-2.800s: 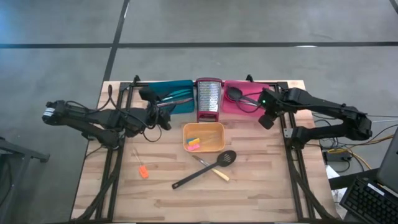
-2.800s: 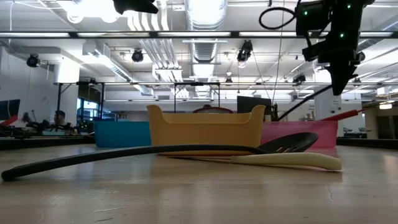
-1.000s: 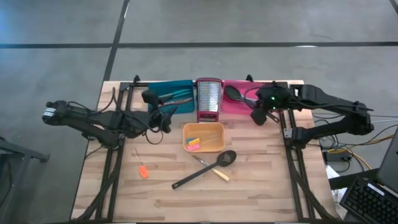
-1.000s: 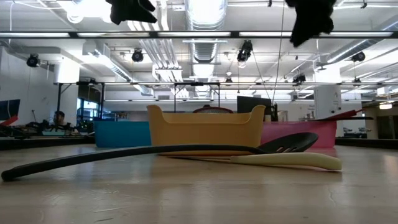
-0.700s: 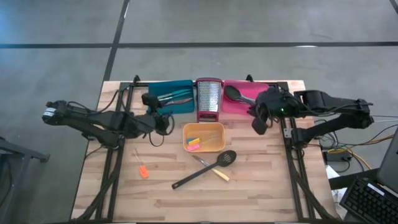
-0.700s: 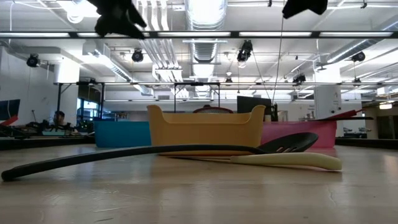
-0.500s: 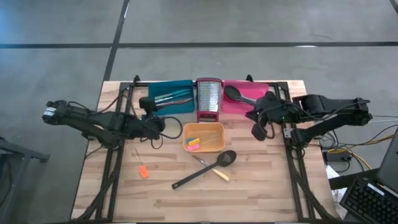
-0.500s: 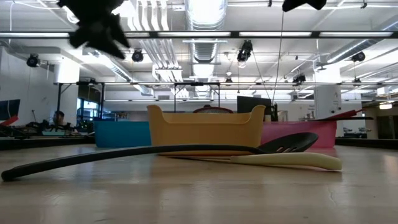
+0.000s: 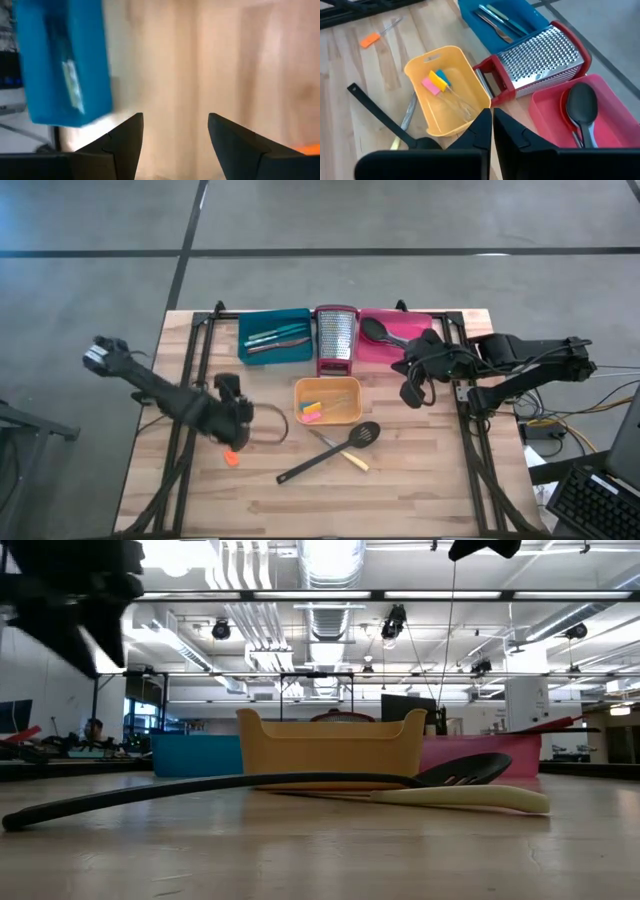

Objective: Pick & Place Kitchen Items
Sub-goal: Put the orange spatula into the yellow bin

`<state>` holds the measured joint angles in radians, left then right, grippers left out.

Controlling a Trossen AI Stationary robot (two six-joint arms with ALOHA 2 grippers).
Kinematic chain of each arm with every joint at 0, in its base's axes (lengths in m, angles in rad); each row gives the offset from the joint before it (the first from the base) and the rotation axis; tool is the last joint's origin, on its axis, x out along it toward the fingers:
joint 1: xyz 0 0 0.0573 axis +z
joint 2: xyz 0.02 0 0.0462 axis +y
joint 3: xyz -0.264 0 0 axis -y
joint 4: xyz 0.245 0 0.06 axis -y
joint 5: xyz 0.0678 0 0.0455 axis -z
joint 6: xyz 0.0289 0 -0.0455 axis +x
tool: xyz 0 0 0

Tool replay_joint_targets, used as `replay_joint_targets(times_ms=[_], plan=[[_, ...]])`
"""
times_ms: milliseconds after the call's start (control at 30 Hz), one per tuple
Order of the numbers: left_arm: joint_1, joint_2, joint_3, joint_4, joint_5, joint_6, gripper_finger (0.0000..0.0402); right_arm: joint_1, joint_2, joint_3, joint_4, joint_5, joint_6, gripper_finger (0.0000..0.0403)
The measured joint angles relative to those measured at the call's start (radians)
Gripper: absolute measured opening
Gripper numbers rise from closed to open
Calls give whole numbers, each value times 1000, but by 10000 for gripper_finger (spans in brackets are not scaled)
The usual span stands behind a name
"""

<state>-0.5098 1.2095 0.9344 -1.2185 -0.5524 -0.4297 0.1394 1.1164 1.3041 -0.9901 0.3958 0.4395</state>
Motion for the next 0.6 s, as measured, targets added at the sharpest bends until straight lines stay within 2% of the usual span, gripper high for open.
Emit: replay_joint_targets(times_ms=[267, 367, 600], plan=[[-216, 197, 0, 3, 154, -264, 227, 0, 0, 0, 0, -2, 18, 15], [-247, 260, 1, 21, 228, -337, 227, 0, 0, 0, 0, -4, 19, 13], [-267, 339, 1, 88, 491, -436, 227, 0, 0, 0, 0, -4, 36, 9]])
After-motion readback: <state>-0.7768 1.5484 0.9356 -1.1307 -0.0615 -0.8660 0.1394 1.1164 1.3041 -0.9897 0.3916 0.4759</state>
